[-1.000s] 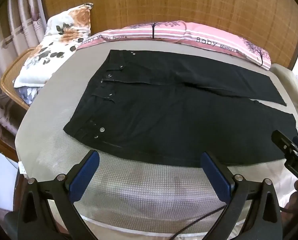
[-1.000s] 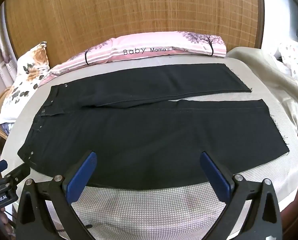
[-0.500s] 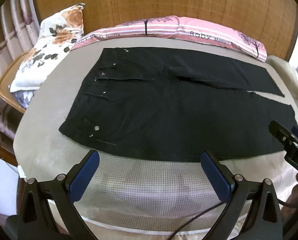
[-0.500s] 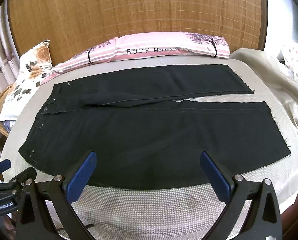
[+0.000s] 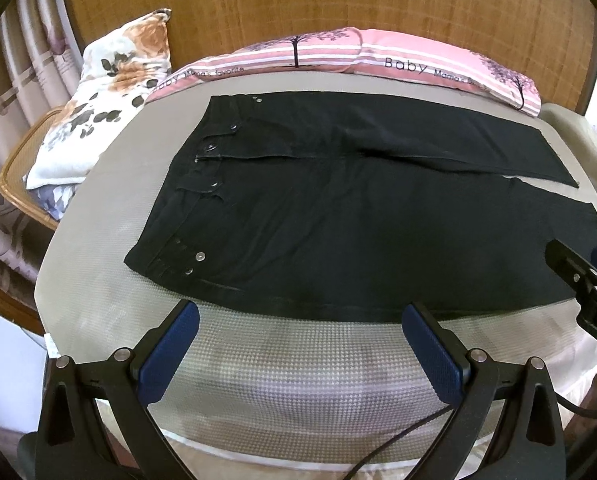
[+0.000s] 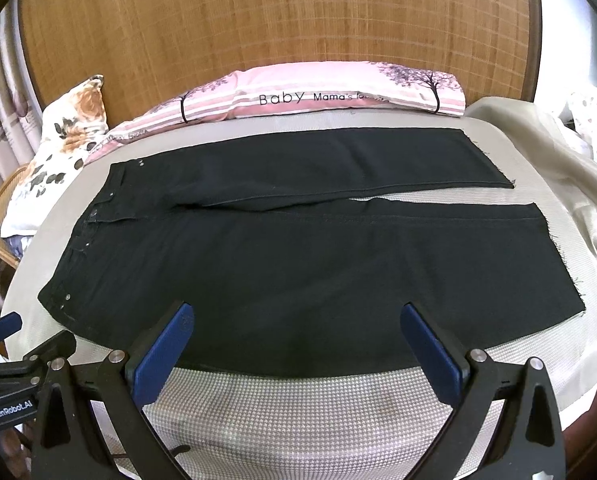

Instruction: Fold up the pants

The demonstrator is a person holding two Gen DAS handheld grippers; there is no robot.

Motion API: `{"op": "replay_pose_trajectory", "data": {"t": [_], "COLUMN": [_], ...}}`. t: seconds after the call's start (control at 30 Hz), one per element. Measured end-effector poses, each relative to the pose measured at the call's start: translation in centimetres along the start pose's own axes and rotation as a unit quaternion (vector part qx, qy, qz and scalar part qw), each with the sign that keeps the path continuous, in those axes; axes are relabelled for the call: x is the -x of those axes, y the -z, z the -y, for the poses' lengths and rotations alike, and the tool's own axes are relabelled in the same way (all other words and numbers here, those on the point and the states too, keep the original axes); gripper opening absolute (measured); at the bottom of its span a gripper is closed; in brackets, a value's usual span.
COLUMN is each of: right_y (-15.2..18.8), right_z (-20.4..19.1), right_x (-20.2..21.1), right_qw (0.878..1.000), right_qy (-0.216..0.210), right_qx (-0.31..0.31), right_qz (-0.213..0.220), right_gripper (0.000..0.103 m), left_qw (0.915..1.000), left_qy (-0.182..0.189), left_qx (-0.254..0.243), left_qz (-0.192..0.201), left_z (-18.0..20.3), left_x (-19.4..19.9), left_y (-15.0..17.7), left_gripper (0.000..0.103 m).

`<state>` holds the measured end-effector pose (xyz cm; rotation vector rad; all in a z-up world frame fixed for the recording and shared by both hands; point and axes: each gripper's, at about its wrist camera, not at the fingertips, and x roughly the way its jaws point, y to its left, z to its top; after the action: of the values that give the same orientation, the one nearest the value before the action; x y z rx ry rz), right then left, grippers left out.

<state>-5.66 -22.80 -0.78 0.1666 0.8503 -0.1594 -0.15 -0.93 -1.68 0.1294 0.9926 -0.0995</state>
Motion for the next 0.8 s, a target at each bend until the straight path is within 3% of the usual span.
{"op": "replay_pose_trajectory", "data": {"t": [0.8], "right_y": [0.28], "right_z": [-0.31], "right_x": [-0.26], "right_qw": [1.0], "right_qy": [-0.002], "right_qx": [0.002], "right_qz": [0.0], "right_gripper": [0.103], "left_qw": [1.0], "left_qy": [-0.004], "left_qx": [0.001], "left_qz": [0.001], "left_z": [-0.16], "left_x": [-0.02], "left_y": [-0.01], "left_gripper": [0.101]}}
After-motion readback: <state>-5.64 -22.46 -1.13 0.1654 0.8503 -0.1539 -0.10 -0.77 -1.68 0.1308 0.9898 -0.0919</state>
